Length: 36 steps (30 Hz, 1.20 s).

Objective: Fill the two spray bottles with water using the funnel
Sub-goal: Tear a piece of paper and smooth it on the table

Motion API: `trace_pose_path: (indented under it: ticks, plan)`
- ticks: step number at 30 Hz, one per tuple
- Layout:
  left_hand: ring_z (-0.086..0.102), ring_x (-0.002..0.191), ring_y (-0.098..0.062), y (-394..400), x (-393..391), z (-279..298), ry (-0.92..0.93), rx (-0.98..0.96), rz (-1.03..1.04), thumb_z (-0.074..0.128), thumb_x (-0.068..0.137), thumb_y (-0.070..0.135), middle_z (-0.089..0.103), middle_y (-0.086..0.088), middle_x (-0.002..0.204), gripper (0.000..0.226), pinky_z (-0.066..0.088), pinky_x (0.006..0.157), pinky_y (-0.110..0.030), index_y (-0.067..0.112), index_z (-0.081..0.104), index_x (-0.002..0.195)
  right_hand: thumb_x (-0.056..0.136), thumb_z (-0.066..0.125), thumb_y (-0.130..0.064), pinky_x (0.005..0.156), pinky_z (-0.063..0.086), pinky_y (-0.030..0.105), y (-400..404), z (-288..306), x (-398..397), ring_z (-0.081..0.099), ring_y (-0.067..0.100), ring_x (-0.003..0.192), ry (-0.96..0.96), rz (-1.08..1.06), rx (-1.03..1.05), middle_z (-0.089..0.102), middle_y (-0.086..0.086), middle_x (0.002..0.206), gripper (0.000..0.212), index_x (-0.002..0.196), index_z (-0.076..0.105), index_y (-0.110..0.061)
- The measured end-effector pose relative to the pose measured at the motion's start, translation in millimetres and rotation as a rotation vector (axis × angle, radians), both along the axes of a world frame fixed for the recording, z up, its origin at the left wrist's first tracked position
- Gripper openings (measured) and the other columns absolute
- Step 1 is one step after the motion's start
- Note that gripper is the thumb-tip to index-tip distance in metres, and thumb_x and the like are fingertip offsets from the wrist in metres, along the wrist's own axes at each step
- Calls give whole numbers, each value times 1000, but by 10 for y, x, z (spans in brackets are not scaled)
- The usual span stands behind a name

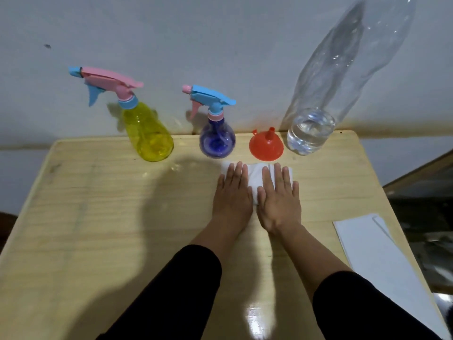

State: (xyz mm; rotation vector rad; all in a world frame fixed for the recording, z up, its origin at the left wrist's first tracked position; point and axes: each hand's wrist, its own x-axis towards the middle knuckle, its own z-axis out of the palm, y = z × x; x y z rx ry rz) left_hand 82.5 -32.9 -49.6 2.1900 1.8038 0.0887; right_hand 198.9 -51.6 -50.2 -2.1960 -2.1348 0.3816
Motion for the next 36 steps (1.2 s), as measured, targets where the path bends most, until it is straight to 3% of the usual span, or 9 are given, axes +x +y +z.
trace_pose_path:
  ticks: [11,14,17,20,25,31,36]
  plan:
    - [-9,146,-20,-141,-1788,-23,71,-18,140,17,101,25,-7,-4,159,55,2,117,-37,10,-6,149,102,17,-32,117,-6,38,34,16,-1771,-16,22,145,29,152,-39,-14,5,159,56,151,-6,-15]
    - [-11,145,-19,-267,-2379,-4,98,-53,186,15,102,25,-10,-4,158,54,0,117,-37,10,-7,148,102,22,-30,118,-2,39,-19,12,-2372,-10,23,147,71,211,-27,-7,7,160,57,151,1,-12]
    - [-10,145,-19,-457,-2912,26,118,-61,231,16,102,24,-8,-4,158,53,1,116,-37,10,-5,149,95,12,-34,118,5,42,-169,-16,-2925,2,26,147,112,267,28,8,10,159,60,150,14,-10]
    - [-10,145,-18,-660,-3232,61,127,-77,231,16,102,24,-10,-4,158,53,-1,117,-37,11,-6,148,97,16,-34,118,2,40,-318,-41,-3234,2,25,147,104,307,36,8,9,159,58,150,13,-11]
    - [-13,145,-19,-858,-3212,96,117,-131,248,14,101,30,-13,-5,158,56,-3,117,-37,10,-9,148,83,-6,-41,118,-2,39,-532,-23,-3224,0,24,147,87,344,33,6,7,159,75,150,11,-12]
    - [-13,145,-21,-949,-2705,115,123,-146,216,13,101,30,-13,-8,157,57,-6,116,-38,8,-10,148,101,23,-31,117,-5,39,-686,17,-2727,-5,21,147,78,275,1,1,6,160,55,151,6,-13]
    - [-11,145,-21,-968,-1886,56,84,-70,140,18,102,31,-9,-6,158,58,-2,116,-39,7,-7,148,101,23,-29,117,-4,40,-734,30,-1916,-6,21,147,53,211,-43,-3,5,160,56,151,2,-12]
